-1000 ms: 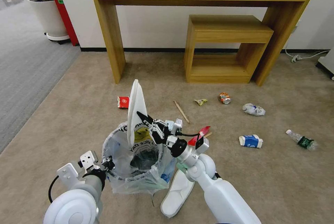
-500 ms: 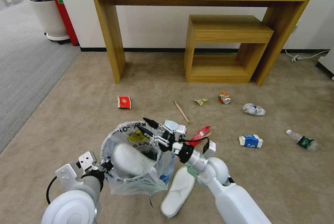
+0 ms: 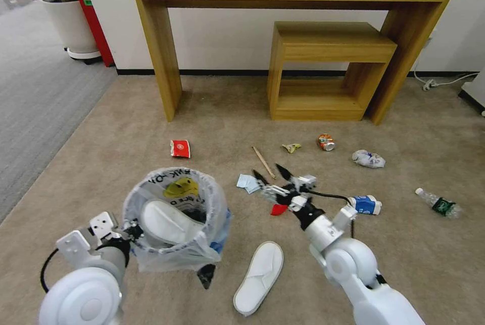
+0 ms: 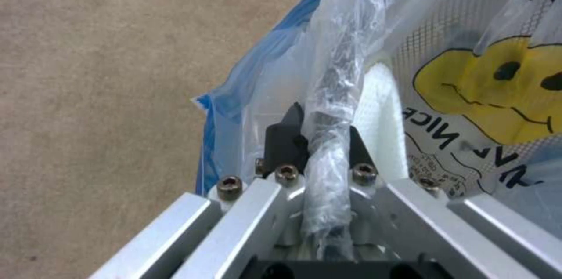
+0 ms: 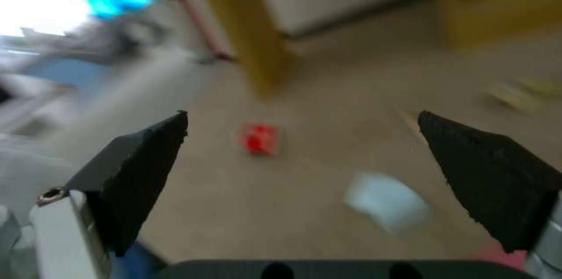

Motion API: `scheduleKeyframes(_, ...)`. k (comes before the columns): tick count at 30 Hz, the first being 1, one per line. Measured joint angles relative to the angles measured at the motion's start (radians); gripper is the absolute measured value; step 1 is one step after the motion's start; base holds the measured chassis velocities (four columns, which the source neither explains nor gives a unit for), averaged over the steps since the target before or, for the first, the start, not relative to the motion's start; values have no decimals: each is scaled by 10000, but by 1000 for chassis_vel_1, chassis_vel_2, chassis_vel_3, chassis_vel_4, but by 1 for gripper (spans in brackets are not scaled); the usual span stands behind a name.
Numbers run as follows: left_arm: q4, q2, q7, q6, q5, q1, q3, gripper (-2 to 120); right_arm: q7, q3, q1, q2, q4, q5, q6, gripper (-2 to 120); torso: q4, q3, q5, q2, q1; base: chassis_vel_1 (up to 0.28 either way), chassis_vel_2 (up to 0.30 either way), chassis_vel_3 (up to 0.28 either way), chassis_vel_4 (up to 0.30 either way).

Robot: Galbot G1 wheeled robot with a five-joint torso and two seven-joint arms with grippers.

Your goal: Pick up the trash bin and place the garbage on the floor into it.

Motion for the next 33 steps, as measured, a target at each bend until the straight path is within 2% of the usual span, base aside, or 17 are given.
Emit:
scheduleKeyframes(2,-7,-64,27,-4,19,17,61,1,899,110,-287,138,-80,-67,-313,100,0,0,-1,1,0,0,0,0,0)
scheduleKeyframes(9,-164,-169,60,-4,130,118,259,1,2263,459,-740,286,-392,-55,-1051,100,0,-1,-1,0,0,0,0,0,0)
scheduleKeyframes(19,-206,-31,188,52,432,208,26,1,2909,309,-976,311,-570,-184,-1798,100,0,-1,-3,1,0,0,0,0,0)
scheduleKeyframes(21,-228,-33,233,52,587,276,30,1,3296,-40,-834,445,-807,120,-2446,100,0,0,-2,0,0,0,0,0,0)
scheduleKeyframes(30,-267,-55,269,52,806,406,65,1,3503,-811,-245,986,-1651,872,-3346,100,1,0,-2,0,0,0,0,0,0)
scheduleKeyframes(33,-207,-185,381,21,1135,483,205,1,3762,-1078,256,1339,-2226,1818,-3771,100,1,0,-3,0,0,0,0,0,0)
